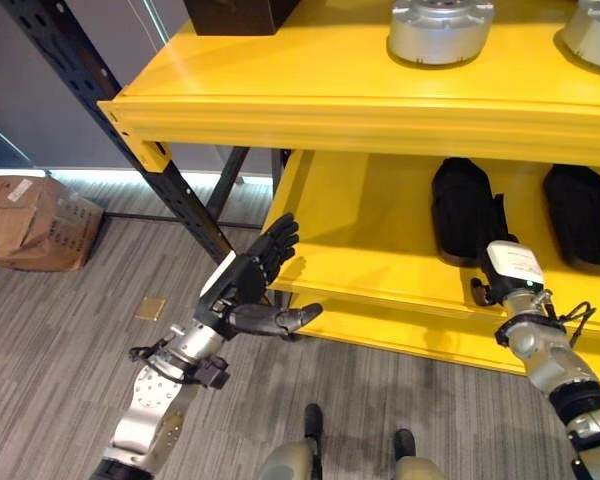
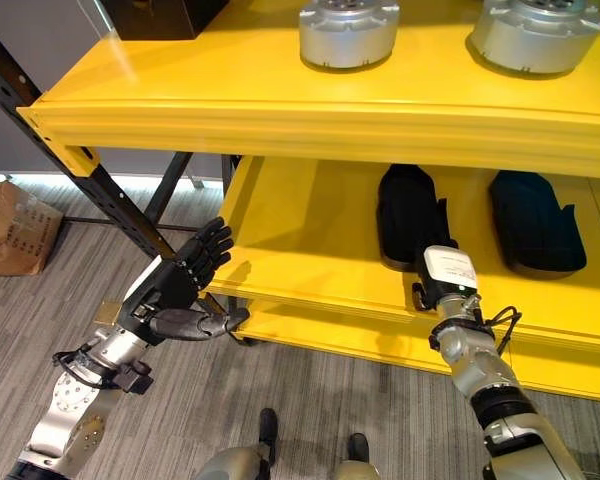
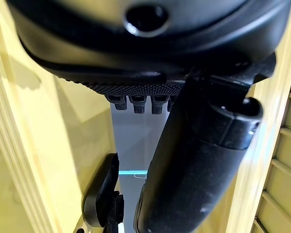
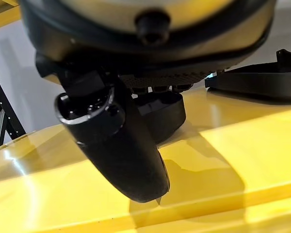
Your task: Move parts from the plastic box to the shelf.
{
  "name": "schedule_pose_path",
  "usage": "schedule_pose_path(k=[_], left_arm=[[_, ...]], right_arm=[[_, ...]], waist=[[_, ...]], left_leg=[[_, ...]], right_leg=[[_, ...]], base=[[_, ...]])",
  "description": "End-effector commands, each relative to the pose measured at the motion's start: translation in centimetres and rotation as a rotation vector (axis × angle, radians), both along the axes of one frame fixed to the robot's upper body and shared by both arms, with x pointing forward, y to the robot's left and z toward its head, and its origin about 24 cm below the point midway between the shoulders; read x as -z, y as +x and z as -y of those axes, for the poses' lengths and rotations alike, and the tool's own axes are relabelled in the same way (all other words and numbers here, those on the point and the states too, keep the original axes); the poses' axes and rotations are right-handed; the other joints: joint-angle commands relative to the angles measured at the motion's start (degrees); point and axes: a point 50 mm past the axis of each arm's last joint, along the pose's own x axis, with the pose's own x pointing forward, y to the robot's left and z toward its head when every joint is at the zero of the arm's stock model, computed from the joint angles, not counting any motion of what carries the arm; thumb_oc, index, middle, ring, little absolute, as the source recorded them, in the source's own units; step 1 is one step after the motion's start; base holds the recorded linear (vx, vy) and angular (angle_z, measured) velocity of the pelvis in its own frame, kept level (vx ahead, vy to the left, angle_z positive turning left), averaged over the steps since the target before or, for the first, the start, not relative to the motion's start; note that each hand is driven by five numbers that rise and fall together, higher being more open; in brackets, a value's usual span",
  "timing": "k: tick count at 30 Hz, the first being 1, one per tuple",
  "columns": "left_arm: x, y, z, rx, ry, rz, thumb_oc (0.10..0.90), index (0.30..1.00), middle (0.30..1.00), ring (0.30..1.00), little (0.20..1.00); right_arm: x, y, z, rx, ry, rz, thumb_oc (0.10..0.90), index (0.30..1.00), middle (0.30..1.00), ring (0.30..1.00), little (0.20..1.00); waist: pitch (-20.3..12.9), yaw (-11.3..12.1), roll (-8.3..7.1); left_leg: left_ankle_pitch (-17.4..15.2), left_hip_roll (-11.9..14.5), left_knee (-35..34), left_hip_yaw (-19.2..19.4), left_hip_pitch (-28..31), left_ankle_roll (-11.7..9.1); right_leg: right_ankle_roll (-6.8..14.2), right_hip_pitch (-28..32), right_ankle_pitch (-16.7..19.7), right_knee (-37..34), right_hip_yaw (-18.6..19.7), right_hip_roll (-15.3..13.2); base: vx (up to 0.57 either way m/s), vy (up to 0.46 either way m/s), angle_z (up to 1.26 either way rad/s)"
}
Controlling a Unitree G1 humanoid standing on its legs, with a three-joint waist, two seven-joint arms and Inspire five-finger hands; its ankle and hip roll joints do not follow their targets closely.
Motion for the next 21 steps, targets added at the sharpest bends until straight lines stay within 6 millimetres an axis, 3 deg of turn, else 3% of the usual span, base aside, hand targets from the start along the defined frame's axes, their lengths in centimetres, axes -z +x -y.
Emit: schedule_pose_path(k=[1,10,21], left_arm=[[-3.6,-0.5,1.7,0.062,-0.104,0.200,0.900,1.000,1.000,1.000,1.000],[-3.6,-0.6,1.9,0.060,-0.113,0.199,0.900,1.000,1.000,1.000,1.000],[-3.3,-0.7,2.0,0.063,-0.117,0.189,0.900,1.000,1.000,1.000,1.000]], right_arm=[[-3.5,1.4,-2.7,-0.115,0.047,0.170,0.900,1.000,1.000,1.000,1.000],[-3.4,1.2,-1.6,-0.034,0.065,0.212,0.900,1.000,1.000,1.000,1.000],[-2.8,1.1,-3.2,-0.092,0.165,0.189,0.900,1.000,1.000,1.000,1.000]], waist=[[-5.36,1.42,-1.80],[-5.38,1.30,-1.25],[-5.77,1.22,-1.54]], left_leg=[[-9.31,0.15,5.85,3.55,2.01,-1.22],[-9.26,-0.07,5.54,3.50,2.13,-1.12],[-9.26,-0.16,5.17,3.57,2.56,-1.00]], right_leg=[[-3.34,-7.12,-5.43,10.01,-1.85,1.04],[-3.36,-7.05,-5.33,9.65,-1.67,1.04],[-3.36,-6.65,-5.13,9.22,-1.64,1.08]], base=[[0.00,0.000,0.00],[0.00,0.000,0.00],[0.00,0.000,0.00]])
